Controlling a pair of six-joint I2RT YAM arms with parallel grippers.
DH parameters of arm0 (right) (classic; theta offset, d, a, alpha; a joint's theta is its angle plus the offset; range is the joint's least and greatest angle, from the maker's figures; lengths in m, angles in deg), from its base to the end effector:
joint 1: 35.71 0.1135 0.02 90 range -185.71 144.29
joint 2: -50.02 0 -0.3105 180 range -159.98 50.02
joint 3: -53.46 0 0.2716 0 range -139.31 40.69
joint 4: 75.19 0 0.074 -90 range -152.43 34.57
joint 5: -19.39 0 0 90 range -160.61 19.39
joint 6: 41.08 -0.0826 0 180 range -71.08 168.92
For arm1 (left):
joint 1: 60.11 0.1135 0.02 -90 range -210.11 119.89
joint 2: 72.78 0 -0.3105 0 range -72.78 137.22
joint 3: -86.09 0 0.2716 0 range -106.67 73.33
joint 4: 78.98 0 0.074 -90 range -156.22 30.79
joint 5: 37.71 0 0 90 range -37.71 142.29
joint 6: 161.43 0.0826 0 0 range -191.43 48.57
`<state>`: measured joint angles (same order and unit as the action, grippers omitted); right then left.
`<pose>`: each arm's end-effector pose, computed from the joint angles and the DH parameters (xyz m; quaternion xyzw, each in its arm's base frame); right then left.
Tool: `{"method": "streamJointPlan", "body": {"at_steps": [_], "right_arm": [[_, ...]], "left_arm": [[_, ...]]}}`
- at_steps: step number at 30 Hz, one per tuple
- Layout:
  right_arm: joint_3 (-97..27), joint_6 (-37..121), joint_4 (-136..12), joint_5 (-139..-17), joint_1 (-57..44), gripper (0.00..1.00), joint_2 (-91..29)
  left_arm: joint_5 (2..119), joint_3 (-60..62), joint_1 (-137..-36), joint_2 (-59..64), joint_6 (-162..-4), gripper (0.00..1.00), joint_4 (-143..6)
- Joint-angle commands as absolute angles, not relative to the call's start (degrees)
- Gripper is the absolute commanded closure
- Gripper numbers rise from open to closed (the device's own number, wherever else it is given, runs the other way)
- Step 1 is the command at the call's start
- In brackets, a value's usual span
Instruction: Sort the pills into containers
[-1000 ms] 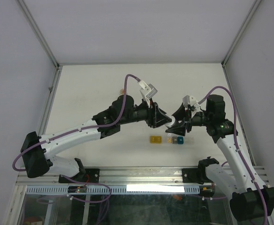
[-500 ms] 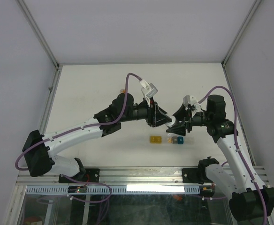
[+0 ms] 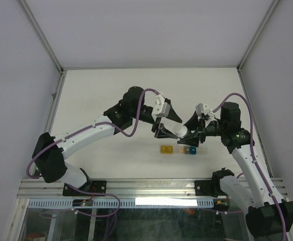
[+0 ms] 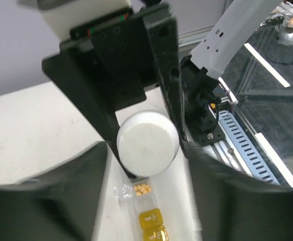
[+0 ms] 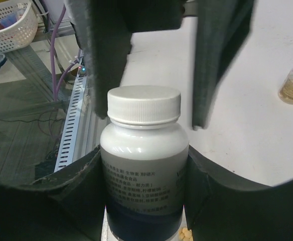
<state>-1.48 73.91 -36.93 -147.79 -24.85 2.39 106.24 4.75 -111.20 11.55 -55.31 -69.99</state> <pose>0.1413 0.1091 0.3300 -0.5018 0.5525 0.4912 0.4490 0.1870 -0.3380 0.3829 0.6211 0.4187 -0.5047 0.4292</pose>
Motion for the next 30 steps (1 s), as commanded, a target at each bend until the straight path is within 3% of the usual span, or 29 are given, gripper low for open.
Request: {"method": "streamJointPlan", "body": {"at_steps": [1,3,4,6,15,18,21,30], "right_arm": [[-3.26,73.52,-41.87,-149.06,-25.51,1.00,3.26],[-3.34,73.68,-41.73,-149.09,-25.50,1.00,3.22],[-3.31,73.76,-41.69,-149.12,-25.50,1.00,3.29],[-3.39,73.95,-41.37,-149.01,-25.47,1.00,3.29],[-3.18,74.14,-41.34,-148.76,-25.51,1.00,2.98],[-3.04,74.17,-41.38,-148.56,-25.60,1.00,2.74],[-2.95,74.23,-41.49,-148.13,-25.60,1.00,2.53],[-2.83,74.18,-41.52,-147.66,-25.95,1.00,2.10]], "left_arm": [[109.07,4.77,-109.81,10.32,-55.84,0.23,-73.45],[102.06,9.93,-109.13,5.93,-64.90,0.02,-85.52],[99.54,12.24,-108.63,3.86,-68.79,0.01,-90.88],[93.91,16.14,-107.50,-0.40,-75.38,0.01,-97.01],[78.24,29.26,-107.58,-14.73,-97.61,0.04,-99.29],[64.29,26.88,-111.70,-16.32,-97.41,0.11,-85.91],[44.14,21.60,-122.61,-14.68,-92.07,0.10,-74.71],[47.66,16.82,-124.27,-9.50,-95.24,0.10,-73.49]]}}
